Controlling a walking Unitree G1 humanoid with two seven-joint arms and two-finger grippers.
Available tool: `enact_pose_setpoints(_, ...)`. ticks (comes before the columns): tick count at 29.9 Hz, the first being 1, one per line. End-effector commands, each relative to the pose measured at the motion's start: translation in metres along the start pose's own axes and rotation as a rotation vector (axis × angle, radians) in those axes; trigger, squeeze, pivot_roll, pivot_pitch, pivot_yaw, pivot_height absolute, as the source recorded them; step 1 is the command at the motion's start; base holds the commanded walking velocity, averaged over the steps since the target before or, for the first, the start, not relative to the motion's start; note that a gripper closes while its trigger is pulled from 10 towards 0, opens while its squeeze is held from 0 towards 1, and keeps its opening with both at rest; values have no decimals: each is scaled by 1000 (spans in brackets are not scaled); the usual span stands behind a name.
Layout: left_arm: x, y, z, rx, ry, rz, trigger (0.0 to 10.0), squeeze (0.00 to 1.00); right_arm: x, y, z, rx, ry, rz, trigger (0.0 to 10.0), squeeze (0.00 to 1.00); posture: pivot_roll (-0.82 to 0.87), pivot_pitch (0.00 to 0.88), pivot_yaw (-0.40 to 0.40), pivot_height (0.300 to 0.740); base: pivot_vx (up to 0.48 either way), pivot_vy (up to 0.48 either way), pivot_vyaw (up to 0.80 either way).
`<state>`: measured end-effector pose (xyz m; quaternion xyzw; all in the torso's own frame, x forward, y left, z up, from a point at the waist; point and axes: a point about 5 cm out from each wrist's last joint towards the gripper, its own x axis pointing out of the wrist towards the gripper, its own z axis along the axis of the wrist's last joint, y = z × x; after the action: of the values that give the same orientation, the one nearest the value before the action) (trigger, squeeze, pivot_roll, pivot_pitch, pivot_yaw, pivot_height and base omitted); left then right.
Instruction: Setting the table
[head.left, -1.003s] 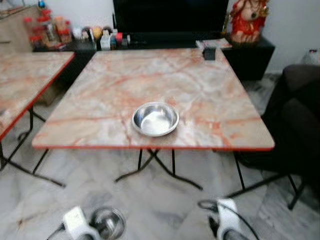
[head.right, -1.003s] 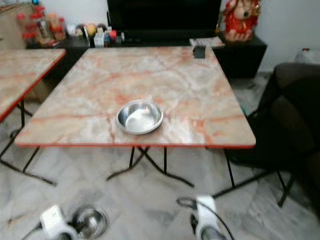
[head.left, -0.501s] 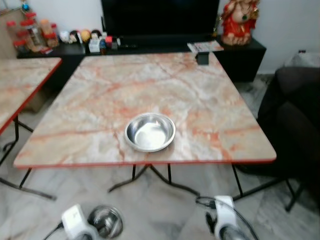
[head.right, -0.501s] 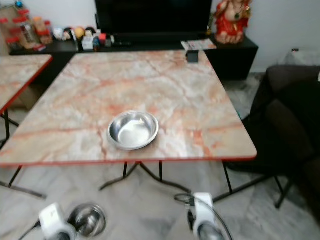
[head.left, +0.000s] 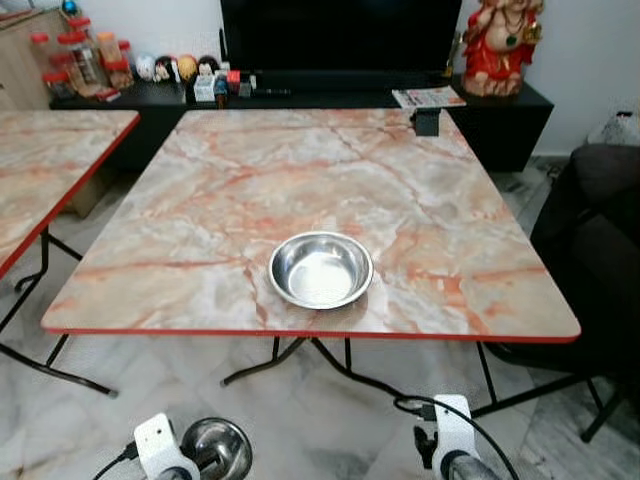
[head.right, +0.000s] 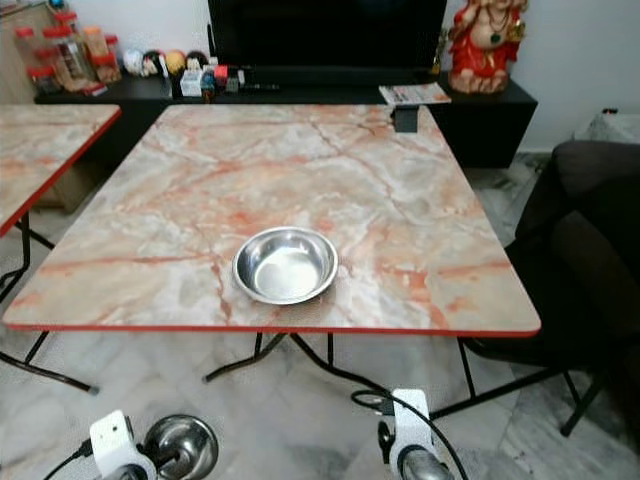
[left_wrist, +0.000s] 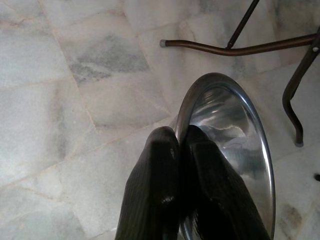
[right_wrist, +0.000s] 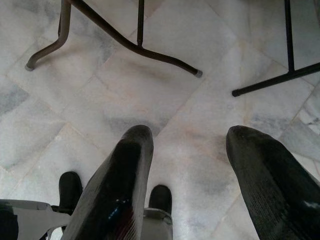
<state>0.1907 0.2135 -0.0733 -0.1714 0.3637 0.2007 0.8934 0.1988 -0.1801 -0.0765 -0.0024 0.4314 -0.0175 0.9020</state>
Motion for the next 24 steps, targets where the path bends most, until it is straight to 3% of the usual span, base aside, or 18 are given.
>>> enact_pose_setpoints(1,0,1,1,12,-7,6,10000,0,0,0,1,10,-5,1,10000,0,-52,0,1,732,0,-292,0)
enact_pose_setpoints(24,0,5,3,7,-17,25,10000,0,0,0,3,-11,-3,8,10000,0,-44,0,-5,732,0,-290,0)
